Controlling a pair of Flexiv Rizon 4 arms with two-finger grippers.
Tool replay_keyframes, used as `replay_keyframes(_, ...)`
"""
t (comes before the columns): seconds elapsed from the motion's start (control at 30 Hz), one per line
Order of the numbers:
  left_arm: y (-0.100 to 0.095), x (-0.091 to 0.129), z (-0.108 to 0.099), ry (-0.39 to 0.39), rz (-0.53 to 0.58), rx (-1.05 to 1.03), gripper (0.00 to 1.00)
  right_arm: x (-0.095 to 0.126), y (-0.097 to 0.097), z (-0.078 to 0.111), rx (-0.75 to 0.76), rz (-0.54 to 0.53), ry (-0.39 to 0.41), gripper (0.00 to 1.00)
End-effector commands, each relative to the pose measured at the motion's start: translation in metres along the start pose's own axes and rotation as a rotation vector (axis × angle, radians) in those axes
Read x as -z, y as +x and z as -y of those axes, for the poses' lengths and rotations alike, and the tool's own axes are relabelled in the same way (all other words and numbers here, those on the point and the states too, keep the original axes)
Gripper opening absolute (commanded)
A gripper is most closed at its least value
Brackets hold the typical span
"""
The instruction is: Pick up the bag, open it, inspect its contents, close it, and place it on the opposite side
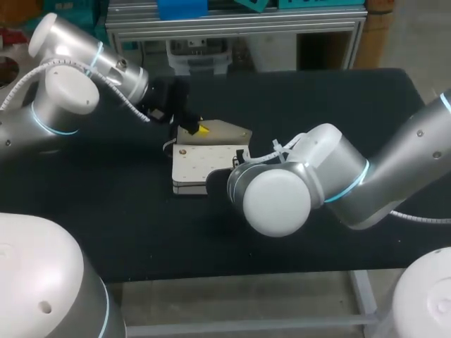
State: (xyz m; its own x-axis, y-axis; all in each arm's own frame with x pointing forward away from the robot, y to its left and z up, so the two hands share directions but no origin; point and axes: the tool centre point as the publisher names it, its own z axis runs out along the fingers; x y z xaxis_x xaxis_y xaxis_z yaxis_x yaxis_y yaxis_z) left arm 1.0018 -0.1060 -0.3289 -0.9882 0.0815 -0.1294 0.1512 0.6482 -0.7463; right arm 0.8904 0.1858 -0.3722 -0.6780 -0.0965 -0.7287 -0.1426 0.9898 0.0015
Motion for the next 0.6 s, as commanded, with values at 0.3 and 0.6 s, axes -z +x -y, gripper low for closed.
replay_keyframes(0.3,0.017,0.000,0.000,0.008,0.045,-0.121,0.00,0.000,0.009,0.004,-0.011,0.515,-0.073,0.00)
replay_keyframes(0.6,0.037,-0.003,0.000,0.006,0.093,-0.324,0.00,0.000,0.009,0.004,-0.011,0.515,-0.073,0.00)
